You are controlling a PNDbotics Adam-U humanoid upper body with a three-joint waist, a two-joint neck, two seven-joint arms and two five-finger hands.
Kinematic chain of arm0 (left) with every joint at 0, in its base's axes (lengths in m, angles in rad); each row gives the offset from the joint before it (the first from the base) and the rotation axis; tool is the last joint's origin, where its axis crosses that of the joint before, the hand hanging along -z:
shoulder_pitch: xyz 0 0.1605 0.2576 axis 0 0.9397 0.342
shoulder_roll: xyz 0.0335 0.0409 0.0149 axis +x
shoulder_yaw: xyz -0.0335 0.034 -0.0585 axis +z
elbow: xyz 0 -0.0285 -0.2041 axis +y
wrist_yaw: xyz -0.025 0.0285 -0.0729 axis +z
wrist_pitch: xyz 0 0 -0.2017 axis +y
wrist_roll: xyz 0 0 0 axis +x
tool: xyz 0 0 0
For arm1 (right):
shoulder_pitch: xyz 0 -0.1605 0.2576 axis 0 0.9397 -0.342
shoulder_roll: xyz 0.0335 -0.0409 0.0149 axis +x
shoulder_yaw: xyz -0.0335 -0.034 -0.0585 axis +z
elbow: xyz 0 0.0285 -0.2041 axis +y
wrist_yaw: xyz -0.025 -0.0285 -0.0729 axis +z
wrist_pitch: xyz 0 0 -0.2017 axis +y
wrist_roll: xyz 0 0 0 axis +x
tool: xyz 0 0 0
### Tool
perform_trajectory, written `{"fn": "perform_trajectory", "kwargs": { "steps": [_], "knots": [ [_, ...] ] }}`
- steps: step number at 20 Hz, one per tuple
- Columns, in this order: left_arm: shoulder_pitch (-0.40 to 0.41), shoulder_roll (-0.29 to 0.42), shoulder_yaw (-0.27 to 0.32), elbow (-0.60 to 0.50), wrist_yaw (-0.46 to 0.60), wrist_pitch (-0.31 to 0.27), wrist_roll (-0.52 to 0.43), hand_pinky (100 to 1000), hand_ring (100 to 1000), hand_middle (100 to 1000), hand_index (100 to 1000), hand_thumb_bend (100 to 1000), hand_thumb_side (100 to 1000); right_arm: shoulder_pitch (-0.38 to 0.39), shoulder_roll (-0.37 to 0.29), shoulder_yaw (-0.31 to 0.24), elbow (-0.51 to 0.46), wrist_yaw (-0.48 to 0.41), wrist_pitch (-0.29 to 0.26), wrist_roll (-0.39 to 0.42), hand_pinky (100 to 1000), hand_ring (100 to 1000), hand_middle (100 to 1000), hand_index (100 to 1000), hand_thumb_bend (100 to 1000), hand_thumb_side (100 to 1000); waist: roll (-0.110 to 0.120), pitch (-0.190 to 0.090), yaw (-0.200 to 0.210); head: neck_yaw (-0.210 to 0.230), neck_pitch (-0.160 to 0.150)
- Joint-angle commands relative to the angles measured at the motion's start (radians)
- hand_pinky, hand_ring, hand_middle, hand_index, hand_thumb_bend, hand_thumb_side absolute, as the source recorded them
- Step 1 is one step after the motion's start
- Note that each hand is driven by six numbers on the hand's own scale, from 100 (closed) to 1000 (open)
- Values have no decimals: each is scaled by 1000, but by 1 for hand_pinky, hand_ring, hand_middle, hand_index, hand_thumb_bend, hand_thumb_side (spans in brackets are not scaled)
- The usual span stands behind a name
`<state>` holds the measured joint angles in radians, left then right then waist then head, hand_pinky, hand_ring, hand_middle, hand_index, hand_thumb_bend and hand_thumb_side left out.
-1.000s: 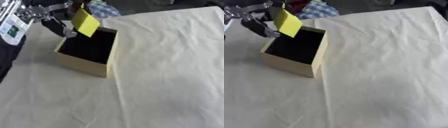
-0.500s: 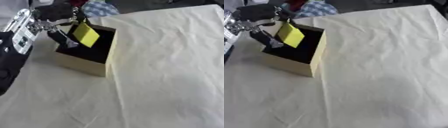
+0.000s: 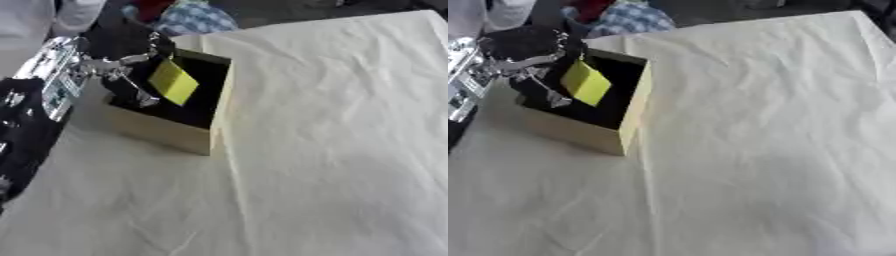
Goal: Pick up objects on the table and place them in the box.
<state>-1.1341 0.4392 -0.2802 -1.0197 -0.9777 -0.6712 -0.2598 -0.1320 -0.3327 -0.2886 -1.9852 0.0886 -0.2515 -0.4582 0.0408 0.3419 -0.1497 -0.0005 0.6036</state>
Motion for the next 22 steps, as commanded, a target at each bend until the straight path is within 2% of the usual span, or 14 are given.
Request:
{"fn": "perform_trajectory", "kwargs": {
  "steps": [1, 4, 6, 10, 15, 17, 18, 22],
  "knots": [
    [-16, 14, 14, -6, -17, -5, 13, 801, 802, 758, 843, 100, 247, -4, -12, -6, -15, -2, 2, 2, 591, 671, 498, 693, 100, 897, -5, -18, -1, 0, -6],
    [-19, 15, 14, -10, -25, -16, 3, 837, 857, 831, 899, 100, 264, -3, -10, -7, -15, -2, 3, 3, 591, 672, 498, 693, 100, 896, -5, -20, -1, 0, -2],
    [-21, 18, 13, -18, -31, -23, -5, 850, 874, 855, 918, 153, 281, -3, -10, -8, -15, -3, 3, 4, 591, 672, 498, 694, 100, 896, -5, -21, 0, -1, 1],
    [-21, 20, 19, -20, -25, -24, -21, 847, 870, 846, 907, 103, 266, -1, -9, -9, -15, -3, 3, 5, 592, 673, 499, 694, 100, 894, -6, -24, 0, -4, 4],
    [-22, 25, 26, -25, 31, -24, -50, 841, 862, 831, 899, 100, 257, 2, -10, -9, -15, -5, 5, 8, 593, 673, 499, 694, 100, 892, -8, -31, 5, -7, 13],
    [-24, 27, 26, -28, 54, -24, -76, 864, 889, 872, 938, 104, 269, 3, -11, -9, -15, -5, 4, 9, 594, 674, 500, 695, 100, 891, -9, -35, 7, -6, 15],
    [-25, 29, 26, -32, 57, -24, -91, 886, 915, 894, 958, 198, 284, 3, -13, -9, -15, -6, 4, 9, 594, 674, 500, 695, 100, 891, -9, -37, 7, -6, 15],
    [-26, 29, 29, -47, 44, -22, -131, 888, 931, 881, 904, 259, 255, 5, -13, -9, -15, -8, 3, 10, 594, 674, 500, 694, 100, 891, -12, -41, 8, -6, 15]
  ]
}}
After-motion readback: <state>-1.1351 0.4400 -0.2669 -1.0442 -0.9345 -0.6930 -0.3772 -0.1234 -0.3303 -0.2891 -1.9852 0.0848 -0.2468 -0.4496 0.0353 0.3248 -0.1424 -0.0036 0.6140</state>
